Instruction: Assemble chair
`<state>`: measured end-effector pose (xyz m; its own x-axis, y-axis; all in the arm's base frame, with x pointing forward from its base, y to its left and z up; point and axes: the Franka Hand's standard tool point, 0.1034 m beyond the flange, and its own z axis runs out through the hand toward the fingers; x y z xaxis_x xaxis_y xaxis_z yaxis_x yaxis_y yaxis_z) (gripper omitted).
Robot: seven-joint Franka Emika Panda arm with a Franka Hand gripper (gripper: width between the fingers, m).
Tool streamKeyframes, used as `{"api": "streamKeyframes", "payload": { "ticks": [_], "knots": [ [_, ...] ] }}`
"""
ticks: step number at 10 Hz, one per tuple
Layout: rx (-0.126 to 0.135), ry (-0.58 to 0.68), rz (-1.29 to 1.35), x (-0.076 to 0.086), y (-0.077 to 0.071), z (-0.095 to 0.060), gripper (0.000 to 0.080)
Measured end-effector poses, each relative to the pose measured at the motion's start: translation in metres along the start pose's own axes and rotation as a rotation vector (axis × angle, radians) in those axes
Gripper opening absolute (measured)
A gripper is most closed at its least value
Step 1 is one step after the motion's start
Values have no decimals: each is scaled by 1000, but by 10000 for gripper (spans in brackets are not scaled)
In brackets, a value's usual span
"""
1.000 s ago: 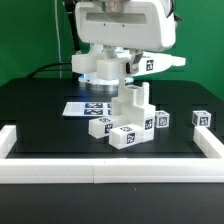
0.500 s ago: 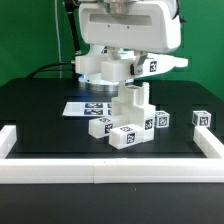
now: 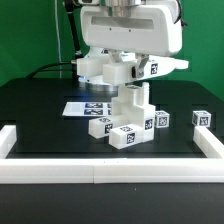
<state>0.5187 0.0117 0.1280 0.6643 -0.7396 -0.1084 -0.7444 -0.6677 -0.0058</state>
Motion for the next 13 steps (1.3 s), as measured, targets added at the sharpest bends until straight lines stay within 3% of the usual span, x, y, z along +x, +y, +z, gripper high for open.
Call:
{"api": "streamKeyframes", "payload": {
  "ticks": [7, 13],
  "knots": [
    [-18, -12, -24, -14, -3, 10, 289],
    [-15, -11, -8, -15, -2, 8, 289]
  ]
}}
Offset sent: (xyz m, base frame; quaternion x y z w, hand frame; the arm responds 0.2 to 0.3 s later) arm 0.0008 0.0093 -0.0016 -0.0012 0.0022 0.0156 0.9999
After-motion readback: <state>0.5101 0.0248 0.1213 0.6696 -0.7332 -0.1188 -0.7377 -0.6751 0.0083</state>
